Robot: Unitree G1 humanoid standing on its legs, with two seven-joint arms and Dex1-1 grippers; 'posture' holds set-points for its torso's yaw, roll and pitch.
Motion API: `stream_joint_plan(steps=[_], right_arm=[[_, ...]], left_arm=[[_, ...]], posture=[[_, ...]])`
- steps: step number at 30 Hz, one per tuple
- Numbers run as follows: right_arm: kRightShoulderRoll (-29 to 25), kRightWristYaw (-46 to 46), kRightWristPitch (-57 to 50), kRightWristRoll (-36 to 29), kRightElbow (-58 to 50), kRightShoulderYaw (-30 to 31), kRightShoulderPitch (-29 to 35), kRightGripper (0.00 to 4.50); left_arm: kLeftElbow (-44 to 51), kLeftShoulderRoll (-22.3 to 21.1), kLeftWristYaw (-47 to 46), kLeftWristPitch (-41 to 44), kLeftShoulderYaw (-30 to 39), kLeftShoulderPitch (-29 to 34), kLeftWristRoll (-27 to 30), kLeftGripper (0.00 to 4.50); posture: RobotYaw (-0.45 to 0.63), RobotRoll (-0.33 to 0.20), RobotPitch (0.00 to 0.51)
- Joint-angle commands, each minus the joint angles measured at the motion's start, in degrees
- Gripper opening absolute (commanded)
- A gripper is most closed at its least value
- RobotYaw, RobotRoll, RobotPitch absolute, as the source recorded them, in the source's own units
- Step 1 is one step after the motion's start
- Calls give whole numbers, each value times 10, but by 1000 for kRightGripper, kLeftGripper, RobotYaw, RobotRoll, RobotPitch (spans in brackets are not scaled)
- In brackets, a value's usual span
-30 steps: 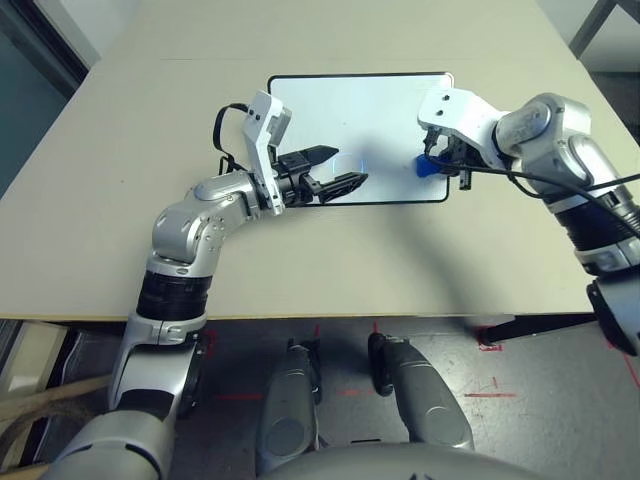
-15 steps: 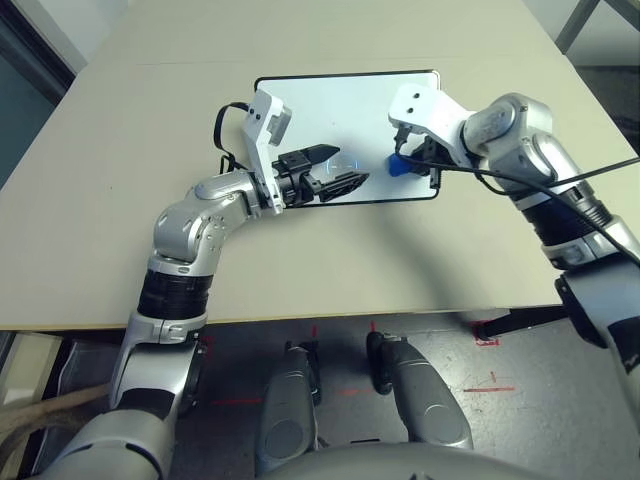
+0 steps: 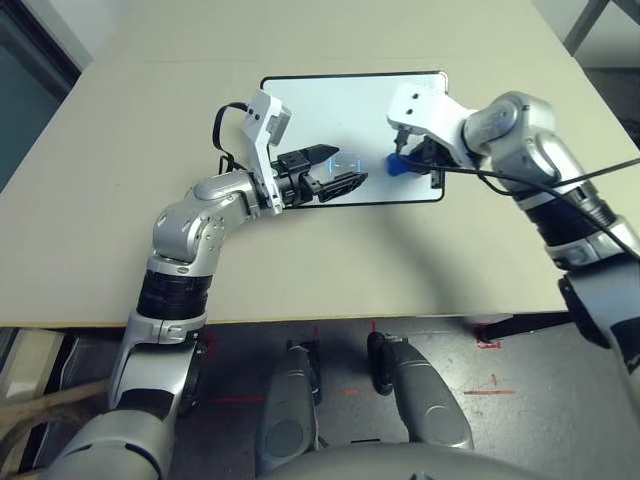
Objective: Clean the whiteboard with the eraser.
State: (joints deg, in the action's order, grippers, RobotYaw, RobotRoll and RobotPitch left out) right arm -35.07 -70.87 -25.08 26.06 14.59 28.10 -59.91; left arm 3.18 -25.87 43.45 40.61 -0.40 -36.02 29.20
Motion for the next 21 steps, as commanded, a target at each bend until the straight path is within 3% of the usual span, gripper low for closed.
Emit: stream_joint_plan(steps=[1,7,21], right_arm=[[-20,-10,-14,13,0,11,24,672],[-17,-9,-22,13,-8,14,27,672],[46,1,-21,9,-3,23,9,672]], left_arm=[[-11,3,4,-5,-4,-3,-4,4500],[-17,7,6,-10,-8,-7,-5,4500],[-8,4,0,-7,-4,0,-3,4500]], posture=[[-147,0,250],[-149,0,251],[-126,0,257]])
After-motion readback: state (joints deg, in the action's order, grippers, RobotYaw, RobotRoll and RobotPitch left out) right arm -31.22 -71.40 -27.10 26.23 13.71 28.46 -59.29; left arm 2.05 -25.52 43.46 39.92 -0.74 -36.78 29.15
